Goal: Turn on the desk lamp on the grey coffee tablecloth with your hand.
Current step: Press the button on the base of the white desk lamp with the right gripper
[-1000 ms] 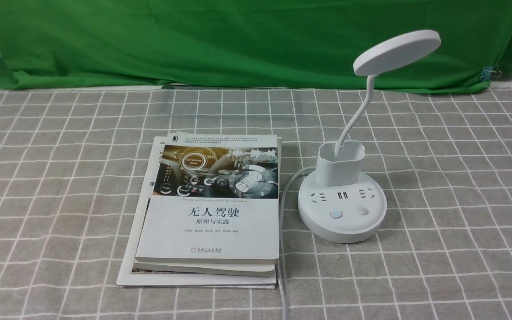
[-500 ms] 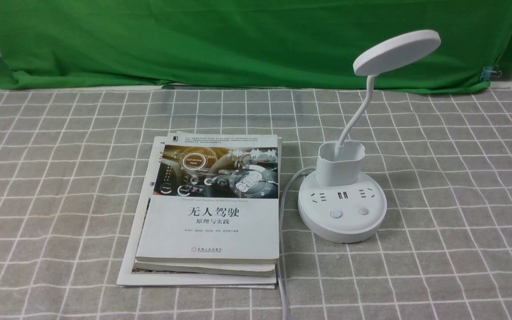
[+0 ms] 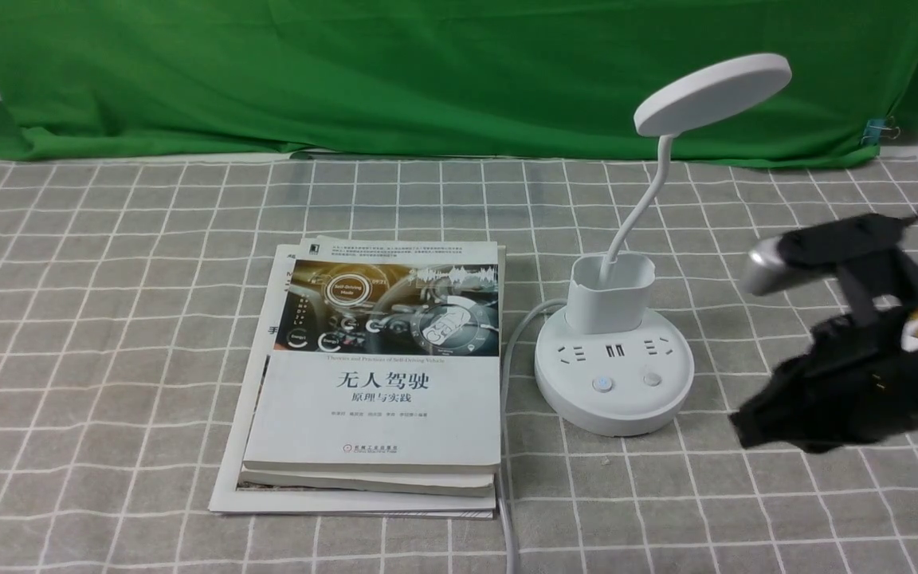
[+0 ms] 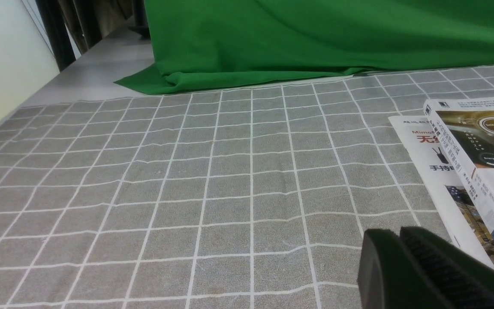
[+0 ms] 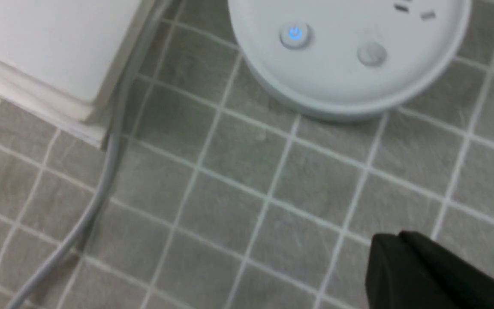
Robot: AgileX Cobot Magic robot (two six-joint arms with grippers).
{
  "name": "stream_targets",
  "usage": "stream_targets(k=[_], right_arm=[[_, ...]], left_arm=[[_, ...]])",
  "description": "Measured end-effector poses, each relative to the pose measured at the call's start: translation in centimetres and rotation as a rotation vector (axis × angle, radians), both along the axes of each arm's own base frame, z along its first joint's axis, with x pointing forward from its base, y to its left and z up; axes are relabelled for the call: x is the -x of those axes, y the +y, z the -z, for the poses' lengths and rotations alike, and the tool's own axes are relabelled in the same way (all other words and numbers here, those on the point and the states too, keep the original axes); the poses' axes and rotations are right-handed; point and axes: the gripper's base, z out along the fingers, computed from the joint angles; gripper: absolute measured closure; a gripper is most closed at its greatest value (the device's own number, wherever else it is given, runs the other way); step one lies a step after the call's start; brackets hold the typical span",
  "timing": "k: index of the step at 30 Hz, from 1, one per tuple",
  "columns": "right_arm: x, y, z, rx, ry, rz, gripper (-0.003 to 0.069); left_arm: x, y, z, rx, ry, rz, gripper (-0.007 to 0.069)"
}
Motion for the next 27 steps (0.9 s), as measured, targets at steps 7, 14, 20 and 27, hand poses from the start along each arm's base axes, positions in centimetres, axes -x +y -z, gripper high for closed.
stream_targets(k=[7,14,20,27], right_arm=[[-5.1,2.4,2.3,0.046,0.029,-0.029,0.0627],[-8.9,3.3,4.8,0.071,0.068,-0.017,0.0627],[-9.4,3.3,5.5,0.078,0.074,-0.014,0.0627],[-9.7,3.4,6.2,0.082,0.081,-0.013,0.0627]], left_arm=[[0.0,0.0,0.0,-0.001,0.000,0.000,0.0606],[0.0,0.0,0.0,-0.001,0.000,0.000,0.0606],[0.0,0.0,0.0,-0.002,0.000,0.000,0.0606],[0.0,0.0,0.0,-0.002,0.000,0.000,0.0606]])
